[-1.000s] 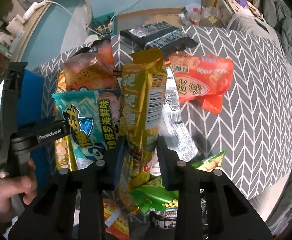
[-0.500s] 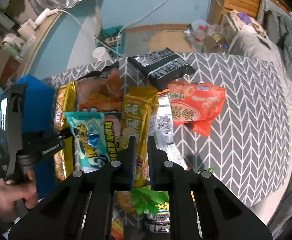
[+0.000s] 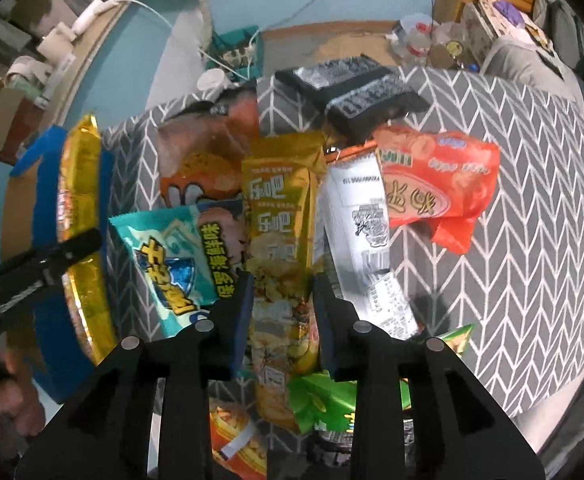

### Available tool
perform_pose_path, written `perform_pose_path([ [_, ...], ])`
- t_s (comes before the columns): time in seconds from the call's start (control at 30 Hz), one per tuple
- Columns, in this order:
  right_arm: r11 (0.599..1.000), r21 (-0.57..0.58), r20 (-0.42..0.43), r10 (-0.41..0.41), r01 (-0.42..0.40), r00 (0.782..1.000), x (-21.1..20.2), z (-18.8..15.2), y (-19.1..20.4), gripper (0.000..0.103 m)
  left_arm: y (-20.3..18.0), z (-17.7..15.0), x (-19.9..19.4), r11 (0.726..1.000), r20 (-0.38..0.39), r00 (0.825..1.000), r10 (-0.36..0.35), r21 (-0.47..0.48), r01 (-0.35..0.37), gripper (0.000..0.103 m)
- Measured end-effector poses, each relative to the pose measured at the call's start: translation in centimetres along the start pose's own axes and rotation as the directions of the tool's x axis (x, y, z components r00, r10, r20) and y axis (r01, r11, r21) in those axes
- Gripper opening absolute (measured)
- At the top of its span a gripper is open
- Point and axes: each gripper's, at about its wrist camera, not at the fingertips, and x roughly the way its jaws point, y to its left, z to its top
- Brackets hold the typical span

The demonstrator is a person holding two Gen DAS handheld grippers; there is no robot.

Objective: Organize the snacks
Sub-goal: 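Lift the yellow packet with the left tool while the right tool lifts another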

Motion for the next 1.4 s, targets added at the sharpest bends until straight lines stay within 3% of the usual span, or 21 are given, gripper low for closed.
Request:
perform_pose_path([
  [0.1,1.0,0.003,-0.005,-0.001,0.001,1.0,0.8,0.1,-0.1,0.044,0.1,-0.1,-0.2,1.0,-0.001,1.0,-0.009,-0.007,0.009,0.032],
  [0.5,1.0,-0.003,-0.009,0.024,-0.024,1.0,3.1,0.8,0.4,0.046,0.0,-0.7,-0.8,1.0,-0.008,1.0,-0.019,0.004,0.019,0.032],
  [0.73,0.999,-0.041,0.027,0.017,-0.016,1.0,3.0,0.7,0.9,0.031,-0.1,-0.6,-1.1,0.999,-0.006,1.0,-0.022,0.026,0.023,0.032],
  [1.1,0.986,-0.158,0.122,-0.041,0.06,0.992,-0.3,0.1,2.4,0.03,0.3,-1.2,-3.0,0.999,0.028,0.999,-0.038,0.002,0.038,0.032],
  [1.4,0.968,-0.236,0.199,-0.04,0.088,0.979,-4.1,1.0,3.8,0.03,0.5,-1.1,-6.6,0.998,0.116,0.992,-0.047,-0.03,0.051,0.032],
])
